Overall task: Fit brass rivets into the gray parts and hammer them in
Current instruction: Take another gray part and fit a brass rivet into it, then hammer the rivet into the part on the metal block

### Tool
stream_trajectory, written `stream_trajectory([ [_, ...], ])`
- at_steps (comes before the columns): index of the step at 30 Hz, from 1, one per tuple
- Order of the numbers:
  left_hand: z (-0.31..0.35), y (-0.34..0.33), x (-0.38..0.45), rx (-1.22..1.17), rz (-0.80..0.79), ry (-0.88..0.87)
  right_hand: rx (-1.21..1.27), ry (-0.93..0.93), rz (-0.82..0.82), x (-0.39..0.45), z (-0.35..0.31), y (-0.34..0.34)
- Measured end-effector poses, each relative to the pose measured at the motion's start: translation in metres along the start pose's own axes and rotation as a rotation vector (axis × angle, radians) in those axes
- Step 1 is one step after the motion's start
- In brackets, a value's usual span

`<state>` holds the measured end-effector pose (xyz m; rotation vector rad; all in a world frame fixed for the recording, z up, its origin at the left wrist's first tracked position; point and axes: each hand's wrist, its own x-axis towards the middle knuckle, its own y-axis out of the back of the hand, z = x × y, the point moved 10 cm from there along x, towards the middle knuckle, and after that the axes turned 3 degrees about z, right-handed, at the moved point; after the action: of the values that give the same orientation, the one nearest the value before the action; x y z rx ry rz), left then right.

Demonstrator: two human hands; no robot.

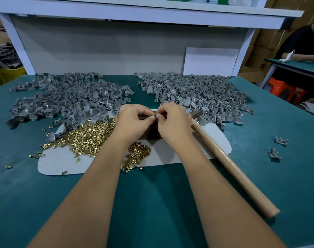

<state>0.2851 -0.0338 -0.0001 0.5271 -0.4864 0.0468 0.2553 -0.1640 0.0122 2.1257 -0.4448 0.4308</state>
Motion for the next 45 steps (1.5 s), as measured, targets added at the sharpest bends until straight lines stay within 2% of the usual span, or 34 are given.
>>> stream_trajectory([
  [5, 0.001, 0.001, 0.001, 0.017, 0.005, -0.022, 0.147, -0.029, 0.033, 0.001, 0.006, -0.001],
  [10, 0.001, 0.001, 0.001, 0.012, 0.009, -0.03, 0.421, -0.187, 0.054, -0.002, 0.022, 0.0],
  [25, -0.003, 0.004, 0.0, 0.036, 0.029, -0.007, 0.435, -0.201, 0.028, -0.002, 0.021, 0.002],
  [28, -0.003, 0.003, -0.001, 0.008, 0.025, 0.011, 0.275, -0.135, 0.018, -0.003, 0.013, 0.011],
  [30, -0.004, 0.004, -0.002, -0.023, 0.026, 0.041, -0.037, -0.081, 0.085, -0.003, 0.01, 0.032],
  [32, -0.004, 0.006, -0.004, -0.024, 0.036, 0.057, -0.283, -0.142, 0.099, -0.006, 0.02, 0.053],
  [35, -0.004, 0.005, -0.007, 0.027, 0.045, 0.073, -0.493, -0.313, -0.068, -0.02, 0.053, 0.064],
  [37, -0.004, 0.004, -0.008, 0.081, 0.044, 0.08, -0.623, -0.333, -0.189, -0.034, 0.066, 0.062],
  [40, 0.001, 0.006, -0.009, 0.146, 0.063, 0.064, -0.647, -0.334, -0.243, -0.046, 0.071, 0.054],
  [45, -0.001, 0.006, -0.012, 0.102, 0.097, 0.104, -0.507, -0.319, -0.052, -0.041, 0.066, 0.067],
])
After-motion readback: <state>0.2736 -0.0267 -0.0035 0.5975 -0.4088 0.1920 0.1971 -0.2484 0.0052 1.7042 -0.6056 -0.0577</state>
